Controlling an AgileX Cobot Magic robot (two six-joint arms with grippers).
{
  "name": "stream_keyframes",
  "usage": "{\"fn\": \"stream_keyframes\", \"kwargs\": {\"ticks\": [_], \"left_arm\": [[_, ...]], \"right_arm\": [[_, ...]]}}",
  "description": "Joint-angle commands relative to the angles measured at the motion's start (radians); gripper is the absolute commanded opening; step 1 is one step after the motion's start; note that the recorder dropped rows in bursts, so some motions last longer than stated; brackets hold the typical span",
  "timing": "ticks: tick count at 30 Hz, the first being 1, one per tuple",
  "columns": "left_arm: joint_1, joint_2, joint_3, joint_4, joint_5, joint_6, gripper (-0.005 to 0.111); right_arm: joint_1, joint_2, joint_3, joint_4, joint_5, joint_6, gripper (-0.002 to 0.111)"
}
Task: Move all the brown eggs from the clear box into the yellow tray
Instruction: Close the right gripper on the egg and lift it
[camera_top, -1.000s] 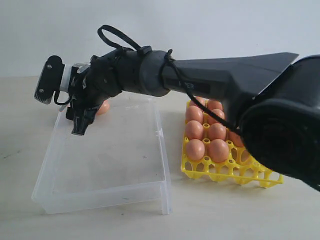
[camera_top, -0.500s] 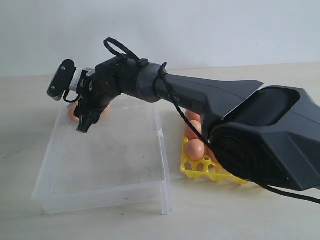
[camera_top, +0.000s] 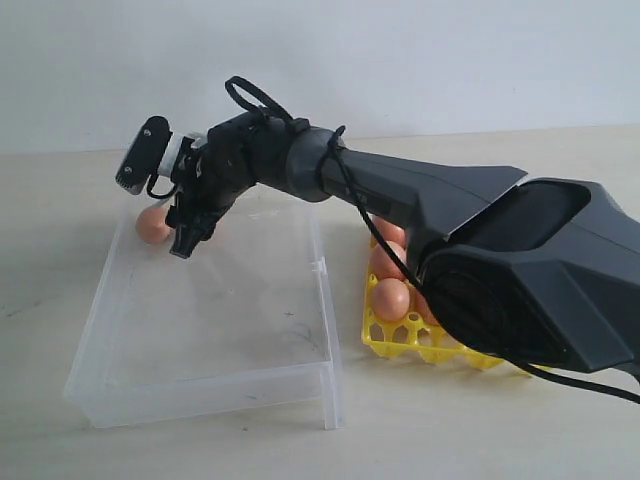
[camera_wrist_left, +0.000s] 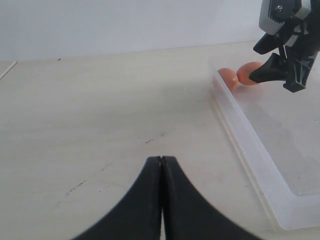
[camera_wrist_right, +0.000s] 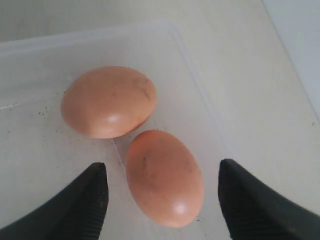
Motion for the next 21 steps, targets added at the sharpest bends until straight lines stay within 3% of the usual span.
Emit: {"fn": "stream_keyframes", "kwargs": {"ticks": [1,21], "left_arm": [[0.003,0.004,-0.005,0.003,-0.003,0.004,0.0],[0.003,0.004,-0.005,0.003,-0.001,0.01,0.0]], "right_arm": [[-0.009,0.018,-0.007,0.016,-0.041,0.003,0.061],[-0.009,0.089,-0.055,0.054,-0.116,0.004,0.057]]}}
